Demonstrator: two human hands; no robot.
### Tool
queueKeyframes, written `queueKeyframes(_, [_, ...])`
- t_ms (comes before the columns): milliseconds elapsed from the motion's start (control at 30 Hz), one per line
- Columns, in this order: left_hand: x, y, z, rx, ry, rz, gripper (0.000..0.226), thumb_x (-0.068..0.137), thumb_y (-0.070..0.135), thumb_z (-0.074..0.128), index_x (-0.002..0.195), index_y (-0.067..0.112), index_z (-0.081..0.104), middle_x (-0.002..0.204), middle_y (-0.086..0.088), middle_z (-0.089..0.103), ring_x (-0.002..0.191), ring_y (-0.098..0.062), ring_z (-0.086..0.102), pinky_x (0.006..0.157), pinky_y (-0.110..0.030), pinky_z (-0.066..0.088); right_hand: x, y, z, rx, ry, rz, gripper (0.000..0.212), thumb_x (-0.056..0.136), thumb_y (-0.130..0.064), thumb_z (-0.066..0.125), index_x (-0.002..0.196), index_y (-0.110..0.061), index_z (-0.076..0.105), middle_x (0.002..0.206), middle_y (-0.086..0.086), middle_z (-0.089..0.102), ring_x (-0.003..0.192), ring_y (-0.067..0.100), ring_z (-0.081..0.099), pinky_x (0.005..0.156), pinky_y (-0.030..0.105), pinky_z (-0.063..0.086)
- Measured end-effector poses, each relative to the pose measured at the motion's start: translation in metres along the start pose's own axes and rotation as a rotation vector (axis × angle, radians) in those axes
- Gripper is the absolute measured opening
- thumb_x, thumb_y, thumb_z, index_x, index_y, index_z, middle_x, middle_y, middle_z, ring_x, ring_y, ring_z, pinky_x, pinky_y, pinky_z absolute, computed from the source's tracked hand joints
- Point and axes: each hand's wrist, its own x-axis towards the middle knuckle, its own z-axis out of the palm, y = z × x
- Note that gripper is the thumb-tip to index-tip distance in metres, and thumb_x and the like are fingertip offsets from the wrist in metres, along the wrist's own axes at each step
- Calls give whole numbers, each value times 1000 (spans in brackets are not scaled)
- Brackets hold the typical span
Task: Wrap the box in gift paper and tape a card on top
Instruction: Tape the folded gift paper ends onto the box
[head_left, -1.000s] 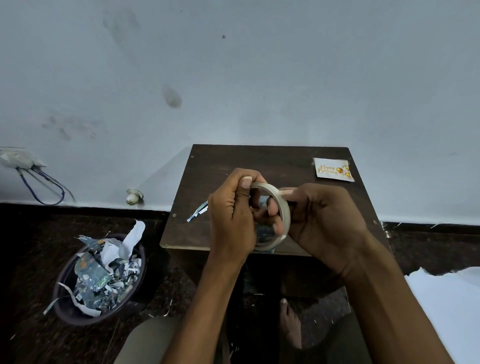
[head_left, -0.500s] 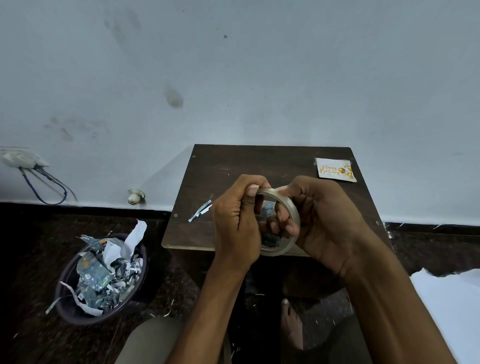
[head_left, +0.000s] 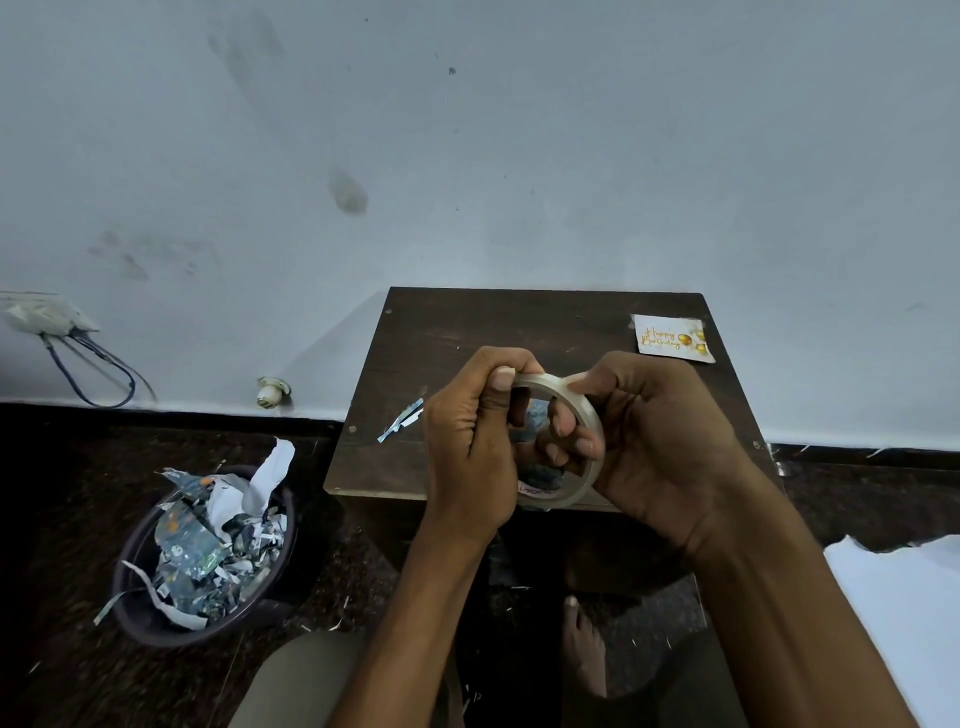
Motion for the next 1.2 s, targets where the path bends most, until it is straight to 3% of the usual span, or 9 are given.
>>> queueKeyframes(133, [-2, 2, -1, -28, -35, -5, 28, 106, 19, 43, 89, 27, 63, 78, 12, 61, 68, -3, 55, 62, -18, 46, 1, 2, 2, 11, 73, -15, 20, 64, -16, 51, 52, -2, 59, 51, 10, 48, 52, 21, 31, 67, 37, 39])
queueKeyframes(300, [-2, 4, -2, -28, -64, -4, 27, 105, 16, 42, 91, 25, 63, 82, 14, 62, 72, -1, 58, 65, -14, 46, 2, 2, 3, -2, 134, -12, 16, 63, -14, 53, 63, 1, 57, 50, 9, 47, 42, 16, 34, 69, 38, 41])
queueKeyframes(500, [2, 4, -6, -74, -59, -128, 31, 108, 17, 41, 89, 14, 66, 74, 1, 65, 69, -19, 65, 63, -37, 54, -2, 4, 0, 42, -7, -70, 24, 80, -11, 50, 67, 1, 66, 63, 12, 46, 55, 18, 36, 76, 43, 37])
queueKeyframes(600, [8, 11, -14, -50, -110, -172, 28, 104, 16, 45, 91, 7, 68, 82, -5, 69, 76, -19, 66, 70, -38, 55, -2, 4, -3, -38, -32, -74, 21, 79, -11, 54, 67, 1, 67, 61, 14, 46, 59, 18, 38, 83, 44, 35])
queueKeyframes(700, [13, 23, -24, 105, -80, -123, 16, 95, 19, 57, 95, 17, 72, 95, 1, 69, 91, -22, 66, 79, -39, 54, -2, 6, -5, -189, -57, -104, 23, 86, -12, 56, 73, -4, 72, 86, 21, 45, 56, 11, 46, 81, 38, 38])
queueKeyframes(767, [15, 34, -32, 236, -63, -54, 10, 90, 20, 63, 93, 19, 73, 91, 4, 67, 86, -22, 64, 74, -39, 54, -1, 7, -5, -282, -67, -114, 21, 87, -16, 60, 77, -6, 76, 88, 21, 50, 60, 9, 47, 76, 32, 40])
queueKeyframes(967, [20, 71, -44, 444, -135, -107, 14, 82, 23, 83, 72, 19, 75, 74, 6, 70, 66, -8, 68, 55, -15, 49, -1, 10, -6, -377, -92, -131, 16, 84, -14, 70, 85, 0, 78, 85, 14, 71, 85, 28, 48, 73, 26, 43])
queueKeyframes(1100, [17, 77, -44, 520, -127, -260, 18, 76, 28, 88, 67, 23, 73, 62, 7, 69, 58, -5, 67, 50, -14, 49, -2, 11, -3, -426, -84, -142, 20, 77, -17, 70, 85, -2, 81, 90, 20, 76, 86, 27, 57, 73, 26, 47])
queueKeyframes(1200, [16, 81, -44, 537, -82, -324, 20, 76, 27, 88, 64, 23, 72, 54, 12, 65, 54, 2, 63, 47, -7, 42, -1, 12, -2, -444, -62, -131, 23, 77, -17, 72, 89, 0, 80, 100, 28, 74, 98, 44, 64, 91, 42, 54])
